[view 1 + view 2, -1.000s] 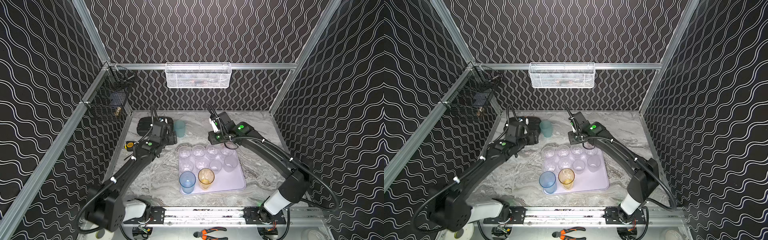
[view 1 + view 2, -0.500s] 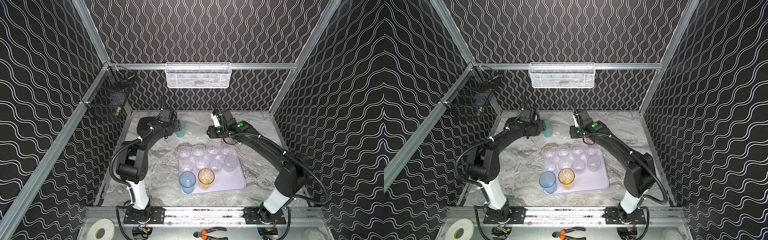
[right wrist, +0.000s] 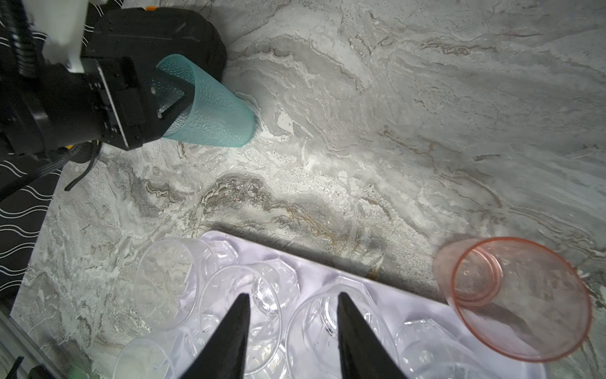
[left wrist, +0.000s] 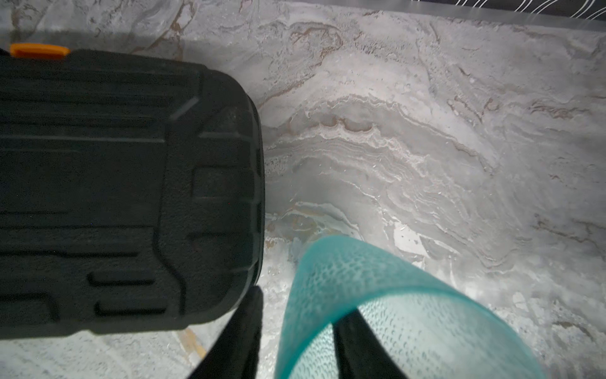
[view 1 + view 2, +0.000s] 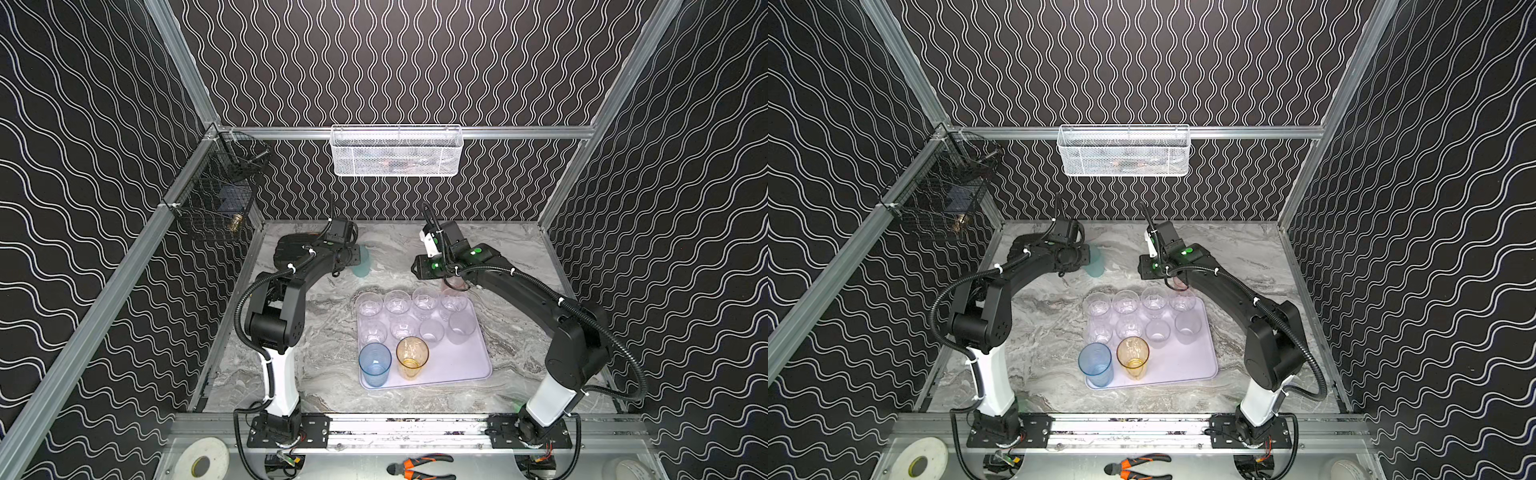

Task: Place the glasses into the tray
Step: Pick up the glass from the top-center of the table.

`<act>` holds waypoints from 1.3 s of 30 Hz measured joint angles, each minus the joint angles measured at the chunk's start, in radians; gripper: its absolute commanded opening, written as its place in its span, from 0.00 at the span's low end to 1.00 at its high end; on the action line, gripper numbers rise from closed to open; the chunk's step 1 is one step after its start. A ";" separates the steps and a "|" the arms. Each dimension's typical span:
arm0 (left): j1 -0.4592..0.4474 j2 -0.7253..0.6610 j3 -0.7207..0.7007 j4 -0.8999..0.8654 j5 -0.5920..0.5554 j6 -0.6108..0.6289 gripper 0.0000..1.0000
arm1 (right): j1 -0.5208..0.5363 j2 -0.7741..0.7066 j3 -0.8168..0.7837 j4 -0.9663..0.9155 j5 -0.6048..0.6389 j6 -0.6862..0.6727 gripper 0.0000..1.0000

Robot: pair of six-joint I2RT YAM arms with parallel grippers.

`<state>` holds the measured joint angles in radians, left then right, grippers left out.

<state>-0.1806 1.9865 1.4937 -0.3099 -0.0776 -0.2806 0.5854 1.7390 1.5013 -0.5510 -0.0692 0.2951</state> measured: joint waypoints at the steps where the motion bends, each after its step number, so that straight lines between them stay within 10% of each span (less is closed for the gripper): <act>1: 0.000 -0.003 0.000 0.000 0.000 0.003 0.22 | -0.001 0.000 -0.003 0.001 -0.002 0.000 0.45; 9: 0.000 -0.046 -0.006 -0.009 0.011 0.017 0.00 | -0.011 -0.012 -0.011 0.002 -0.019 0.000 0.46; 20: -0.069 -0.230 0.054 -0.087 0.018 0.002 0.00 | -0.060 -0.084 -0.008 -0.005 -0.026 0.003 0.46; 39: -0.875 -0.389 0.151 -0.473 -0.051 0.048 0.00 | -0.446 -0.317 -0.164 -0.074 0.030 0.011 0.46</act>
<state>-1.0557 1.5978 1.6447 -0.7826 -0.1291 -0.2329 0.1398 1.4216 1.3373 -0.6247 -0.0391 0.3061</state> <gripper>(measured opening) 0.088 0.459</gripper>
